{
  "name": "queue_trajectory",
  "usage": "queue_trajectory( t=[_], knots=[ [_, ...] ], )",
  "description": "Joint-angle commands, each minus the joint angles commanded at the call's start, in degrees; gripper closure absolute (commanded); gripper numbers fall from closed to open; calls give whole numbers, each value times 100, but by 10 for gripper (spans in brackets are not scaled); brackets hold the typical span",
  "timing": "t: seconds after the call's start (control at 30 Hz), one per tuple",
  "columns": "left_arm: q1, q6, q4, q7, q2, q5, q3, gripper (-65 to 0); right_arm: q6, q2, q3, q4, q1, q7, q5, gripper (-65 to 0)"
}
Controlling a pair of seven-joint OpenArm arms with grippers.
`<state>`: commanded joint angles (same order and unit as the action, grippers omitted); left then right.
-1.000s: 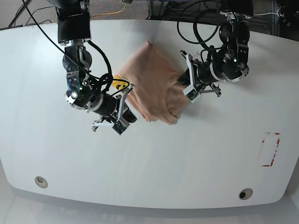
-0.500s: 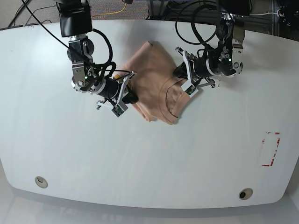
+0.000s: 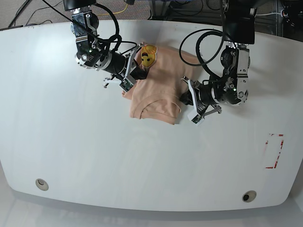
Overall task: Layout the t-shirt on the table in an organized manner, then fold the t-shirt properly
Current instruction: 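Grasp the folded bundle's sides with both grippers and rotate it, then grasp the bundle with the left gripper and lift it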
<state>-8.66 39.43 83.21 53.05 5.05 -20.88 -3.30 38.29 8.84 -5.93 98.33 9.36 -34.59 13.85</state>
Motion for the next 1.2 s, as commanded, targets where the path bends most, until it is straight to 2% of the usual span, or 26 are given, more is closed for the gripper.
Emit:
queue_trajectory(
  t=[0.23, 0.4, 0.5, 0.7, 0.8, 0.97, 1.2],
  knots=[
    [290, 0, 1011, 255, 211, -9, 18, 0, -9, 26, 18, 237, -167, -62, -9, -3],
    [440, 0, 1846, 378, 211, -9, 9, 0, -9, 185, 149, 519, -369, -589, 18, -3],
    [589, 0, 2136, 378, 185, -26, -18, 0, -9, 211, 273, 677, -457, -756, -9, -3],
    [747, 0, 2119, 316, -35, 9, -598, 0, 26, 220, 633, 941, -448, -791, -9, -5],
    [844, -9, 1996, 70, -211, 9, -765, 0, 35, 308, 738, 958, -431, -791, -9, -5],
    [1108, -510, 1705, -686, -413, 457, -1257, 0, 35, 413, 932, 993, -387, -791, 44, -5],
    [1284, -932, 1152, -1653, -457, 941, -2013, 0, 53, 484, 1451, 1002, -264, -791, 44, -5]
  ],
)
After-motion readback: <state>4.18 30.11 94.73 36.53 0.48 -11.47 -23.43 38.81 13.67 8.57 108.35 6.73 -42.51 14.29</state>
